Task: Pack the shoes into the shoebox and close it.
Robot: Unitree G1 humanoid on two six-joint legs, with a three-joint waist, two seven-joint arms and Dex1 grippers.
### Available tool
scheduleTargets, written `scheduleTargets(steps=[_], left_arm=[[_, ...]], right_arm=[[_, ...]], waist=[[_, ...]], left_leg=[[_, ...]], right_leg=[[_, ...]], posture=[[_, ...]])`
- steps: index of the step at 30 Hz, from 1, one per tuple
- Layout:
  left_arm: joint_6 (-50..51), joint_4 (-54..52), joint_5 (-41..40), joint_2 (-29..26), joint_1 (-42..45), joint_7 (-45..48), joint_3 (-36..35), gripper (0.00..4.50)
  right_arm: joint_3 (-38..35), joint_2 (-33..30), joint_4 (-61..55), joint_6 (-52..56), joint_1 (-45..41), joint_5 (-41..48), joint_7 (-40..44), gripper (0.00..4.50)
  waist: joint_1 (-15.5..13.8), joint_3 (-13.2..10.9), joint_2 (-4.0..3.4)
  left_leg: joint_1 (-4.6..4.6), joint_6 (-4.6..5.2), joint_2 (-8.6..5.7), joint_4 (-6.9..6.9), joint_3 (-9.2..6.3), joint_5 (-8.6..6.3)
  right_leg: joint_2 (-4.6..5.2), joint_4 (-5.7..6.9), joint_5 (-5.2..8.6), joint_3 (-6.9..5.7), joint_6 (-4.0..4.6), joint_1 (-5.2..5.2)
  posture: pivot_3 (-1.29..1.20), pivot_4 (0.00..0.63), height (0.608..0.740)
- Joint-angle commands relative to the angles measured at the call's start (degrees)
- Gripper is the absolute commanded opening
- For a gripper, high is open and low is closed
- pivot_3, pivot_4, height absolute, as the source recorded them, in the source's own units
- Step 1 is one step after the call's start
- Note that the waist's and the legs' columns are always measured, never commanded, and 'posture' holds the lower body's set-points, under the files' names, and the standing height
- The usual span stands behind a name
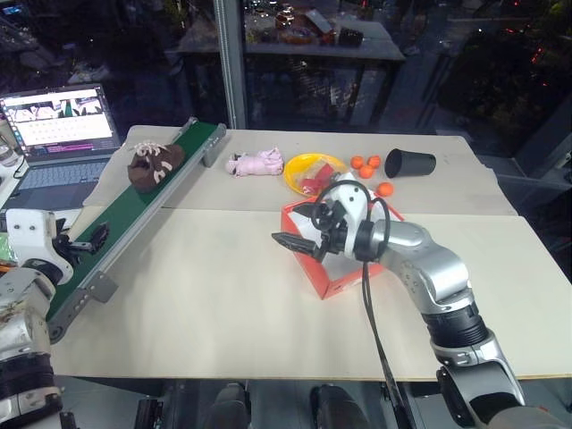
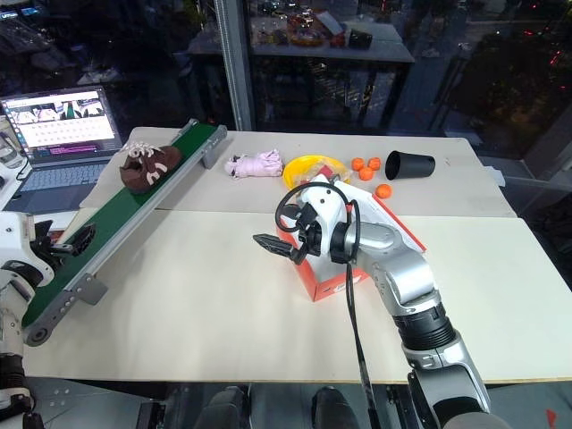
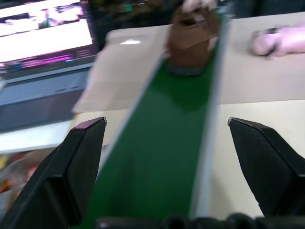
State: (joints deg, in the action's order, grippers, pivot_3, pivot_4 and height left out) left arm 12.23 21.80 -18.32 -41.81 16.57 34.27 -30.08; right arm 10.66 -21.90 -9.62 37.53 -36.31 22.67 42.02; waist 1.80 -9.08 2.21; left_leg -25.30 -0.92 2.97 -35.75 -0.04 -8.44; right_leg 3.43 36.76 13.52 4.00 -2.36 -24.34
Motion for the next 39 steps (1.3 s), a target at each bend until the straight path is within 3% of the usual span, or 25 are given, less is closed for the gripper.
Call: scheduleTargets(steps=[1, 9, 23, 26, 28, 30, 33, 39], left_arm=[[-4.48, 5.9, 0.71, -4.15, 3.57, 3.34, 0.76, 4.39], [-10.12, 22.94, 4.09, -8.22, 13.57, 7.06, 5.93, 4.39], [-11.84, 45.11, 9.67, -8.28, 23.24, 5.0, 11.27, 4.39], [-12.16, 45.9, 8.4, -7.71, 24.03, 6.61, 10.37, 3.57], [-12.37, 45.19, 7.76, -7.04, 24.76, 8.09, 10.24, 2.9], [-12.35, 43.41, 7.15, -6.24, 25.57, 9.62, 10.25, 2.61], [-10.19, 38.16, 5.35, -4.67, 27.56, 12.26, 10.44, 2.57], [3.48, 8.46, -1.19, 3.49, 29.86, 12.21, 14.32, 2.57]], right_arm=[[-0.87, -0.12, -1.73, -1.49, -1.09, -0.12, 0.4, 4.5], [-1.79, -0.79, -3.78, -0.27, -0.4, 0.17, -0.45, 4.5], [-3.29, -3.2, -8.55, 2.76, 1.54, 0.62, -3.13, 4.5], [-3.93, -3.8, -9.56, 3.51, 2.11, 0.95, -3.67, 4.5], [-4.33, -4.02, -10.2, 4.07, 2.41, 1.11, -4.25, 4.5], [-4.62, -4.15, -10.64, 4.45, 2.63, 1.3, -4.62, 4.5], [-5.01, -3.86, -10.81, 4.89, 2.62, 1.66, -5.24, 4.5], [-16.91, 6.75, -8.91, 11.79, -2.02, 15.34, -13.51, 4.5]], waist=[[0.03, -0.02, 0.04], [0.0, -0.03, 0.04], [-0.38, -0.04, 0.08], [-0.65, -0.04, 0.08], [-0.98, -0.04, 0.08], [-1.22, -0.04, 0.08], [-1.92, -0.07, 0.13], [-1.96, -0.28, 0.48]], left_leg=[[0.0, 0.0, 0.01, 0.0, 0.0, 0.0], [-0.01, 0.0, 0.01, 0.0, 0.01, 0.0], [-0.04, 0.01, 0.01, -0.01, 0.02, 0.0], [-0.02, 0.0, 0.01, -0.01, 0.02, 0.0], [-0.01, 0.0, 0.01, -0.01, 0.02, 0.0], [-0.01, 0.0, 0.02, -0.01, 0.02, 0.0], [-0.03, -0.01, 0.02, -0.03, 0.02, 0.01], [-0.47, -0.07, 0.05, -0.17, 0.01, 0.06]], right_leg=[[-0.02, 0.02, -0.01, -0.01, 0.0, -0.01], [-0.02, 0.02, -0.01, -0.03, -0.03, -0.01], [-0.04, 0.06, 0.01, -0.04, -0.08, -0.03], [-0.04, 0.1, 0.01, -0.04, -0.08, -0.03], [-0.04, 0.15, 0.02, -0.06, -0.08, -0.03], [-0.03, 0.21, 0.02, -0.07, -0.06, -0.03], [0.0, 0.21, 0.04, -0.1, -0.03, 0.0], [-0.02, 0.11, -0.04, -0.14, -0.14, -0.15]], posture=[[0.0, 0.15, 0.74], [0.0, 0.15, 0.74], [0.0, 0.15, 0.74], [0.0, 0.15, 0.74], [0.0, 0.15, 0.74], [0.0, 0.15, 0.74], [0.0, 0.15, 0.74], [0.0, 0.15, 0.74]])
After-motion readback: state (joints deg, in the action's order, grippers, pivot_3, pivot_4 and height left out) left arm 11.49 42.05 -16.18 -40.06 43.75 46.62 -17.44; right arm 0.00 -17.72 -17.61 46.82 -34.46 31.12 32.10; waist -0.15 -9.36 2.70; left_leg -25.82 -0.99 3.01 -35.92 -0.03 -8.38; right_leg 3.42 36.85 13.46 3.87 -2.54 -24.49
